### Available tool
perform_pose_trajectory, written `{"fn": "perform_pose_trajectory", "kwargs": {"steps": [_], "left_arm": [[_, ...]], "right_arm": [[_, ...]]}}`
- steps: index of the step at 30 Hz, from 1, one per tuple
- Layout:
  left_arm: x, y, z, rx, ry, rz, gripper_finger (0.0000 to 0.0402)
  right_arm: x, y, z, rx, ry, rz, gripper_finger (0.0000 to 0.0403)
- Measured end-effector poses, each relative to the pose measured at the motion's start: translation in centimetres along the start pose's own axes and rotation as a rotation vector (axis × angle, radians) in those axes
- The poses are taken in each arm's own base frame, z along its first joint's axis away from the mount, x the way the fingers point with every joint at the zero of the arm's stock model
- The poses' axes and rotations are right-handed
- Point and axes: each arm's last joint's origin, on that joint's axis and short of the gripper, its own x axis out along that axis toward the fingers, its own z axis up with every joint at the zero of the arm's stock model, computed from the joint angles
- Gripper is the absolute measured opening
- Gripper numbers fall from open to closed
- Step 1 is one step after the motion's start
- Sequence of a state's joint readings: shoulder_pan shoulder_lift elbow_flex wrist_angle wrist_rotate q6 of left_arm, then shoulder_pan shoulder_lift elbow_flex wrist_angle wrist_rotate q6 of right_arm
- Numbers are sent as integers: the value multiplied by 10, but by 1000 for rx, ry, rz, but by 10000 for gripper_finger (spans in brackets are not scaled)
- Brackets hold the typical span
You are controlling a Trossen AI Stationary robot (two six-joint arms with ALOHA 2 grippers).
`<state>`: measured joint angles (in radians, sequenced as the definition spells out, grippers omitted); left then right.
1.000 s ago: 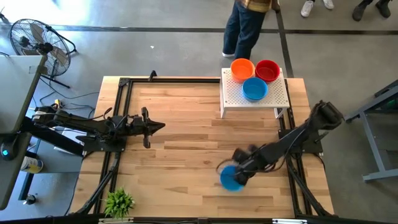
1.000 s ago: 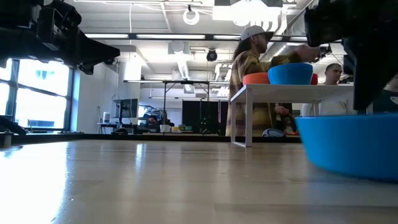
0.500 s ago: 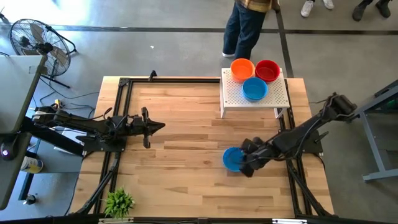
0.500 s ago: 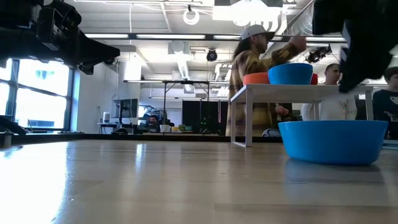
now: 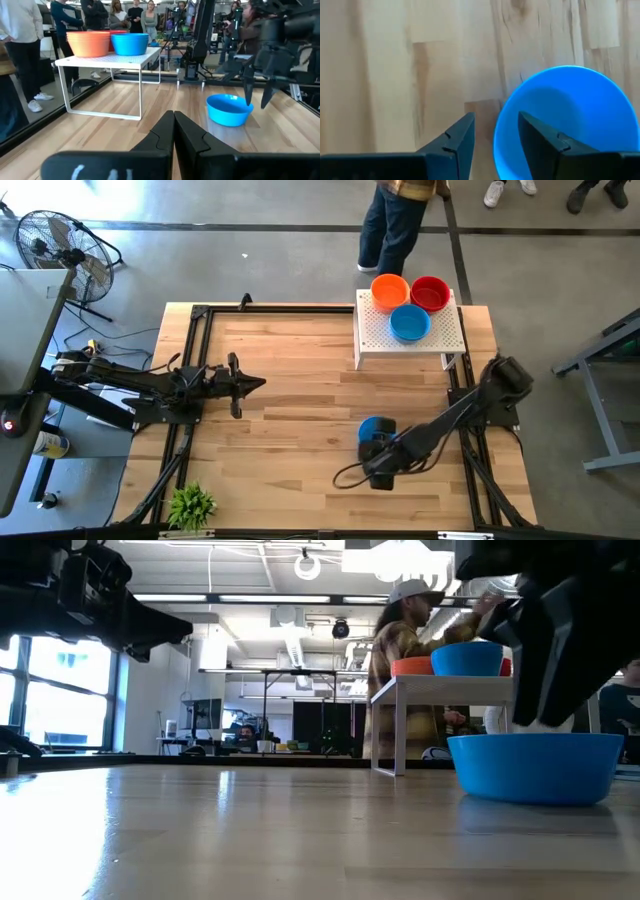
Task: Pick & Place Mini bowls
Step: Stack the blue bowl on the stacked blue bowls on the shelf
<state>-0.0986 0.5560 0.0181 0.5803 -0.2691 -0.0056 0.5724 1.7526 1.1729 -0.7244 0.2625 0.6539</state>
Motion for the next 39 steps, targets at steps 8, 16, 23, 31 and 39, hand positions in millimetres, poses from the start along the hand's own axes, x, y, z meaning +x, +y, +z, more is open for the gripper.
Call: {"fn": "perform_pose_trajectory", "kwargs": {"steps": [8,16,23,31,39], "left_arm": [[-2,2,-4,-8,49,45,2],[-10,4,-2,-18,46,57,2],[-19,6,0,-17,26,33,2],[-31,7,-1,-18,26,-57,1],[-34,13,-1,15,16,-55,0]], "right_arm": [[23,9,2,99,80,-54,130],[30,10,1,77,109,-50,38],[30,11,0,70,109,-48,10],[29,12,0,-8,129,-15,3],[8,3,8,-38,99,58,2]]}}
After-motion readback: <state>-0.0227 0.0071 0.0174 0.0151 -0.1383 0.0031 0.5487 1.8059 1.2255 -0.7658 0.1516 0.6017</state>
